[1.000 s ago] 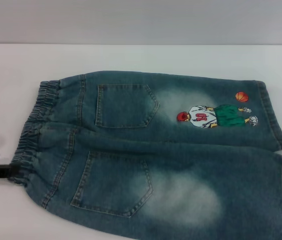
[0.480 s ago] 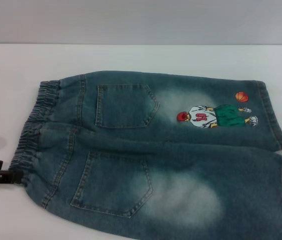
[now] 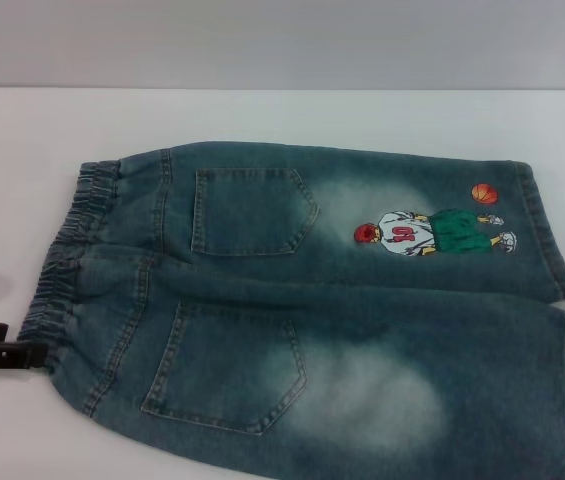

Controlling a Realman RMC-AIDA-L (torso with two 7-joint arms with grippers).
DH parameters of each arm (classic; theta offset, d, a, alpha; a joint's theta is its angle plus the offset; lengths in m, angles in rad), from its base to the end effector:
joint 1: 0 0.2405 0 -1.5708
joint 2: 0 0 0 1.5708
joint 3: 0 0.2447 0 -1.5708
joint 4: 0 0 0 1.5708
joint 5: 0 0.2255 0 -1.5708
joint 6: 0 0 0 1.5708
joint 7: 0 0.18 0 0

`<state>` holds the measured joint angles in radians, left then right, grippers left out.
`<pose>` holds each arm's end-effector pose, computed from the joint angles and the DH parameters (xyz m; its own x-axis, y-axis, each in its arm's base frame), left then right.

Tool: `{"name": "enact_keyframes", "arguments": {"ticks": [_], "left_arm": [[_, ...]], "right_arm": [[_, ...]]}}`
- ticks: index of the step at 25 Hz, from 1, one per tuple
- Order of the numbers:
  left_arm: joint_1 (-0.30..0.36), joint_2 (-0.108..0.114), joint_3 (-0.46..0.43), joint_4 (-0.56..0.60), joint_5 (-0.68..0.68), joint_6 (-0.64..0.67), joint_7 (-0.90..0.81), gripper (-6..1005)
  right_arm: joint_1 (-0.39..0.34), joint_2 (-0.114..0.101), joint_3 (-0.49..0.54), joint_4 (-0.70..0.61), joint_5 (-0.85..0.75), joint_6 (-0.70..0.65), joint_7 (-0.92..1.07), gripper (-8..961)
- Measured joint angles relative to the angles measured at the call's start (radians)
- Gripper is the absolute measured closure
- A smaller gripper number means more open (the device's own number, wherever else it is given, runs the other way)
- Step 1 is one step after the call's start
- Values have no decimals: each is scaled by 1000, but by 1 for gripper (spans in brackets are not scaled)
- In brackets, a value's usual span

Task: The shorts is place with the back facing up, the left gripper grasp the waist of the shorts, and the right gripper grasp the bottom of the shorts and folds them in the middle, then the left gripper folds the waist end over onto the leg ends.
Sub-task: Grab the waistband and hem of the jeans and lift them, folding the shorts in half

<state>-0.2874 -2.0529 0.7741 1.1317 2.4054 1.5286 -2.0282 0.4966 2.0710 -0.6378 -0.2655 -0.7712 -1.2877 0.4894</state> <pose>-0.3511 0.3063 0.0482 0.5703 0.7999 0.1866 0.7949 -0.4803 -0.3708 0.3032 0.4044 0.0835 0.6137 0.3045 -0.7284 -0.7240 -0.1510 -0.6731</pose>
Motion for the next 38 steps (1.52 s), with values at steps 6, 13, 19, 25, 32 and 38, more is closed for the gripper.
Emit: {"name": "enact_keyframes", "arguments": {"ticks": [6,13,19,25,32,38], "left_arm": [[-8,3,5,-33,6,-3,0,360],[-14,1,5,-40,8,-1,3,368],[-16,0,6,-43,9,8,4,374],[-16,0,2,-40,12,12,3,380],[-17,0,7,-38,12,-4,3,621],[-19,0,-2,-37,12,-4,-6,829]], "right_arm": [[0,1,10,-1,1,-25,-1,436],[-1,1,10,-1,1,-30,-3,436],[-5,1,12,-1,1,-30,-3,436],[-9,1,14,5,2,-31,-16,436],[-10,3,14,6,3,-34,-17,435],[-17,4,14,6,3,-36,-17,435]]}}
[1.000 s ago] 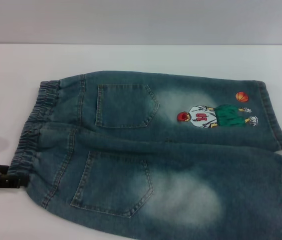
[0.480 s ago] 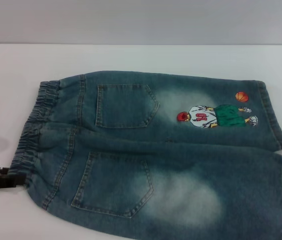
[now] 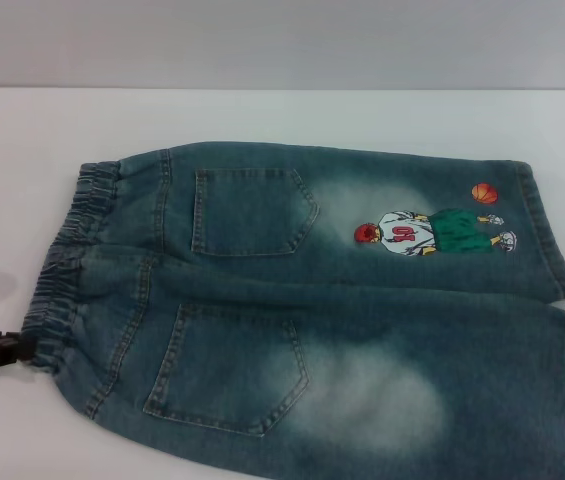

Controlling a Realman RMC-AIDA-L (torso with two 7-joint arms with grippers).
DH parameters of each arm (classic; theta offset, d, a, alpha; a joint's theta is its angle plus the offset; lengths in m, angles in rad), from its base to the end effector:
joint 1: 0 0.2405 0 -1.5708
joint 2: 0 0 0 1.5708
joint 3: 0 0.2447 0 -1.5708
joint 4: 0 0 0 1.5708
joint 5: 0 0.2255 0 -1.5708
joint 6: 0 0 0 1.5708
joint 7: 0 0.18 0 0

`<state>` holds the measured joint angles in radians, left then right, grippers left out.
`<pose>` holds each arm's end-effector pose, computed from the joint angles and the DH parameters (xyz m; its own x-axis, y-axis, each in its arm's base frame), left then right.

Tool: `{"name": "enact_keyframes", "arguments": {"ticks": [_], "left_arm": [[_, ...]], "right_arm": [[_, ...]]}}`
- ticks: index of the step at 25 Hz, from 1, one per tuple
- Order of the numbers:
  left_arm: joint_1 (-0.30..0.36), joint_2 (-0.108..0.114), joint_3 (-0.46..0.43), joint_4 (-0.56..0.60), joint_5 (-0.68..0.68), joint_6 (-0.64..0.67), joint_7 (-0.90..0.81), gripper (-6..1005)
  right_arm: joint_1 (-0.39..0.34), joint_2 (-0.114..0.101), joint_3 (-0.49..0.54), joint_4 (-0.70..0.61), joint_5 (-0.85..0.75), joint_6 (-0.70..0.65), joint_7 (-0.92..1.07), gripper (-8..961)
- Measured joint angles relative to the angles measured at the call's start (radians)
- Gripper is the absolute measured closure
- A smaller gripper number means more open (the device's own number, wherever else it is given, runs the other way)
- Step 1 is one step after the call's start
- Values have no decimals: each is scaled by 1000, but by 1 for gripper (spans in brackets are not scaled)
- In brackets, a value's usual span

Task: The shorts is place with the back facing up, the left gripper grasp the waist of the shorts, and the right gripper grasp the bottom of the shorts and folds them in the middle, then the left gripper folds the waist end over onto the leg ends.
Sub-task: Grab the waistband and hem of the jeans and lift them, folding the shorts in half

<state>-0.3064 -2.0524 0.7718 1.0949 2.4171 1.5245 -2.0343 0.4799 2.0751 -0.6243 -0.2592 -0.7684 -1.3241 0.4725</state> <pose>-0.3515 0.3077 0.0413 0.5562 0.8115 0.1793 0.8064 -0.4749 -0.3523 0.3063 0.3958 0.0851 0.6138 0.3254 -0.7193 -0.7219 -0.1373 -0.6782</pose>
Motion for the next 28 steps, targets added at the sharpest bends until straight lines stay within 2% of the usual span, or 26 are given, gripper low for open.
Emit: {"name": "enact_keyframes", "arguments": {"ticks": [10,14,15,16,17,21,24,28], "left_arm": [[-27,0,11,-4,-1,31,-34,932],[-38,-2,12,1,-6,30,-34,951],[-40,-2,12,1,-6,30,-34,951],[-46,-3,12,1,-7,28,-32,951],[-46,-3,12,1,-7,28,-32,951],[-55,-3,12,1,-9,21,-27,951],[-65,-4,12,-2,-10,12,-23,950],[-73,-5,12,-7,-10,8,-21,950]], "right_arm": [[-3,0,0,1,0,0,1,435],[-4,-7,-11,-11,-8,2,93,435],[-6,-11,-14,-24,-22,1,146,435],[-17,-20,-17,-79,-80,-2,303,435],[-17,-20,-17,-79,-80,-2,303,435],[-43,-46,-17,-269,-315,-56,695,435],[-39,-79,-14,-441,-554,-165,979,436],[6,-115,-2,-649,-815,-344,1230,436]]}}
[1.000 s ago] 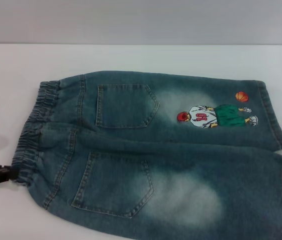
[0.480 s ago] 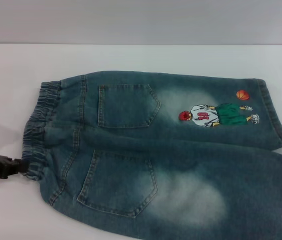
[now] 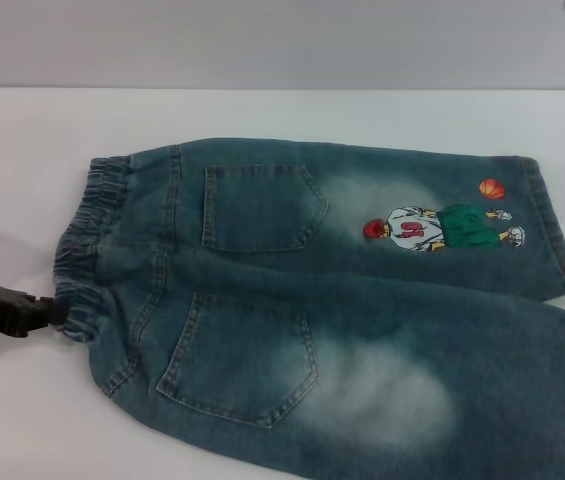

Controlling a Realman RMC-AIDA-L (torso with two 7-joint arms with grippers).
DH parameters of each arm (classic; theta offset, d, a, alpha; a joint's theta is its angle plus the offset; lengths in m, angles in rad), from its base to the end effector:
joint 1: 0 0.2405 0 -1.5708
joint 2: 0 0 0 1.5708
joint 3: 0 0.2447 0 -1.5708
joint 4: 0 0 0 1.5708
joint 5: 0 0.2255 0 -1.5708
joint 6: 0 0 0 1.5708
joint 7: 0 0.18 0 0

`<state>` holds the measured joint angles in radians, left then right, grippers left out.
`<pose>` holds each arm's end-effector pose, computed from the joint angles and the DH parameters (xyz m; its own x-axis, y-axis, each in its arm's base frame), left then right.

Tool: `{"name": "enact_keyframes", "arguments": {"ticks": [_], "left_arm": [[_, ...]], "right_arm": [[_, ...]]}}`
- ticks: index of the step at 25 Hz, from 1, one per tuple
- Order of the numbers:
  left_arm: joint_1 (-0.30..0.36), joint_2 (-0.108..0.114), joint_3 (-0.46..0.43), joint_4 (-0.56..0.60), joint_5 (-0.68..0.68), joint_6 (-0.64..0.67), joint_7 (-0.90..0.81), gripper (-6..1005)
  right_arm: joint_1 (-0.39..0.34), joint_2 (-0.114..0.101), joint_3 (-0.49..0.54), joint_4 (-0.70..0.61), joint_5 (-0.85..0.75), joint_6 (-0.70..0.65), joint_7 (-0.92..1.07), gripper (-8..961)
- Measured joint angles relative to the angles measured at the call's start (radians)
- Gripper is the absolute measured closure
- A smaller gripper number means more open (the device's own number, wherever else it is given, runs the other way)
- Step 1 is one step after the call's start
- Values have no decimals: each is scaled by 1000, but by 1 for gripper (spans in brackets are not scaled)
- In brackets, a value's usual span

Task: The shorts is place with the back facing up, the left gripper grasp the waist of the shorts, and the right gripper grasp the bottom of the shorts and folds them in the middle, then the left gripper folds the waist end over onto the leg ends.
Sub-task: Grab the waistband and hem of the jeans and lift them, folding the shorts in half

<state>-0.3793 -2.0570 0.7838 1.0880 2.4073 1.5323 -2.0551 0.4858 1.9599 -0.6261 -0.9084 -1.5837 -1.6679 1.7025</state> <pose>-0.3248 0.3307 0.0353 0.5985 0.7803 0.1817 0.7852 -0.5262 -0.3266 0.2031 0.3792 0.1232 0.5896 -0.1843 -0.7864 -0.5265 -0.8260 -0.2011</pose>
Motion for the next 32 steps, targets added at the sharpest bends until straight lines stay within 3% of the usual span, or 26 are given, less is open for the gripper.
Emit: {"name": "enact_keyframes", "arguments": {"ticks": [6,12,15,17,18,20,24,32], "left_arm": [[-17,-2,10,-3,-1,-8,1,949],[-28,-1,11,-1,-1,-9,2,951],[-32,-1,11,5,-1,-8,2,953],[-32,-1,11,5,-1,-8,2,953],[-32,-1,11,5,-1,-8,2,953],[-43,0,11,3,0,-9,3,953],[-49,0,11,-2,0,-14,3,952],[-58,0,11,-7,-1,-28,12,953]], "right_arm": [[121,-48,22,-290,-378,-298,278,436],[185,-43,-46,-551,-772,-485,318,436],[191,-23,-167,-623,-999,-500,325,436],[185,11,-229,-646,-1163,-461,326,436],[173,42,-267,-654,-1252,-423,327,436],[132,82,-337,-664,-1348,-356,345,436],[36,118,-416,-675,-1337,-264,433,436],[-44,116,-397,-590,-1088,-235,468,435]]}}
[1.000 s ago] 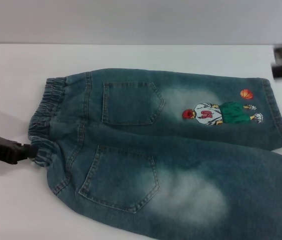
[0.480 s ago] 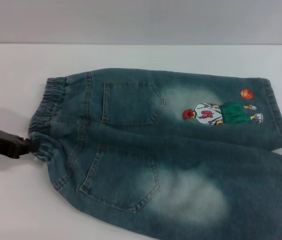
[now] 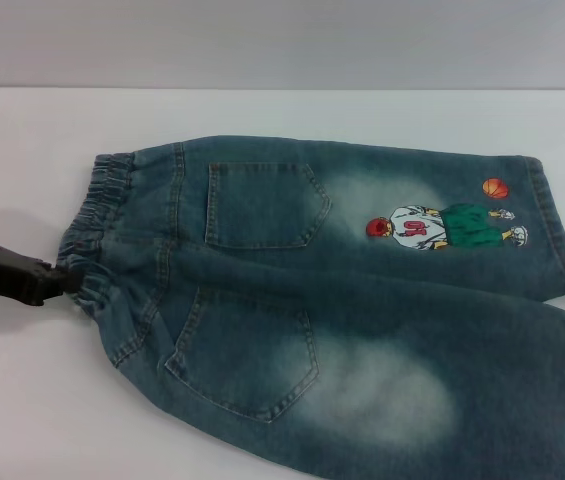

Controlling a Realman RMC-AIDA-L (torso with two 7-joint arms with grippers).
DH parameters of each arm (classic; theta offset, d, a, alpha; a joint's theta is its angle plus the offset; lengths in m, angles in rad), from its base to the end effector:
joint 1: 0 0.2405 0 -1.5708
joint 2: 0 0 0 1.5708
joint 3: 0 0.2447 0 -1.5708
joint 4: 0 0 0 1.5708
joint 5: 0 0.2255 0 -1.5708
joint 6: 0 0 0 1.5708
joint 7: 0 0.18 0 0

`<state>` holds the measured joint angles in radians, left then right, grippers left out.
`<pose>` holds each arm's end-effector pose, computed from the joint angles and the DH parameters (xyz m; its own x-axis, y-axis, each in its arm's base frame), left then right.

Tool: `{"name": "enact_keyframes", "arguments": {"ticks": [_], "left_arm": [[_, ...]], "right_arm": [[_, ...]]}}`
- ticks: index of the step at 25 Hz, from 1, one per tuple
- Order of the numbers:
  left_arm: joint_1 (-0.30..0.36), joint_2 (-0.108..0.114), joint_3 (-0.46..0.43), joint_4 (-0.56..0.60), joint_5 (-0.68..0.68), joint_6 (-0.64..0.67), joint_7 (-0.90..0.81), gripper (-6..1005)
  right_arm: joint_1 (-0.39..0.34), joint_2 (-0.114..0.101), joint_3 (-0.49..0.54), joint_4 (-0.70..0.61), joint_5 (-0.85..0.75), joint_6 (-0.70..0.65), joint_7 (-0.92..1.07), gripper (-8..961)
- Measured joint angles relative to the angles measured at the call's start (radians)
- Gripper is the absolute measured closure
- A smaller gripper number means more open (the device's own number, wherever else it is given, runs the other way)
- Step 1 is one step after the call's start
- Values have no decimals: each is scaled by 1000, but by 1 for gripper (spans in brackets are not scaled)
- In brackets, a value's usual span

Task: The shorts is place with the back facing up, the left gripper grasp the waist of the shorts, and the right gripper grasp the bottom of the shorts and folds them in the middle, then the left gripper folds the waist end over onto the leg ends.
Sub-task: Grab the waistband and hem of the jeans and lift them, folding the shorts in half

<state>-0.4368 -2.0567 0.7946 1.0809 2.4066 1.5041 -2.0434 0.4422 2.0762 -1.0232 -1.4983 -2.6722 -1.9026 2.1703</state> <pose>-0.3069 0.3521 0.0341 0.6536 0.7350 0.1804 0.7419 -0.5751 -0.3448 0.2555 0.3121 0.0562 0.6987 -0.6582 0.2804 -0.5606 -0.7472 -0.3569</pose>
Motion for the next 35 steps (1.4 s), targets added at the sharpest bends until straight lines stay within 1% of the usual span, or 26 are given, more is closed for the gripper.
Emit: {"name": "enact_keyframes", "arguments": {"ticks": [4,7,8,9,12,14,17,18,23,29,35], "left_arm": [[-11,1,0,0,0,-3,4,953],[-15,2,0,0,0,-3,4,953],[-15,2,0,0,0,-3,4,953],[-24,2,0,0,5,-3,4,953],[-26,2,0,0,5,-3,4,953],[-26,2,0,0,5,-3,4,952],[-37,3,0,1,6,-5,4,952],[-37,3,0,1,6,-5,4,952],[-39,2,0,1,6,-5,4,952],[-39,0,1,1,3,-2,3,952],[-38,0,2,0,1,-2,2,953]], "right_arm": [[7,-6,19,37,70,-90,0,435],[17,-11,30,38,64,-155,-3,435],[32,-19,41,43,46,-199,-5,435],[32,-19,41,43,46,-199,-5,435],[51,-30,45,56,32,-255,-9,435],[55,-33,29,64,25,-276,-14,435],[56,-34,-9,96,-22,-281,-23,435],[56,-33,-26,130,-49,-280,-31,435],[52,-33,-61,190,-76,-277,-45,435],[46,-27,-67,229,-81,-269,-57,435],[45,-25,-69,293,-86,-208,-60,435]]}}
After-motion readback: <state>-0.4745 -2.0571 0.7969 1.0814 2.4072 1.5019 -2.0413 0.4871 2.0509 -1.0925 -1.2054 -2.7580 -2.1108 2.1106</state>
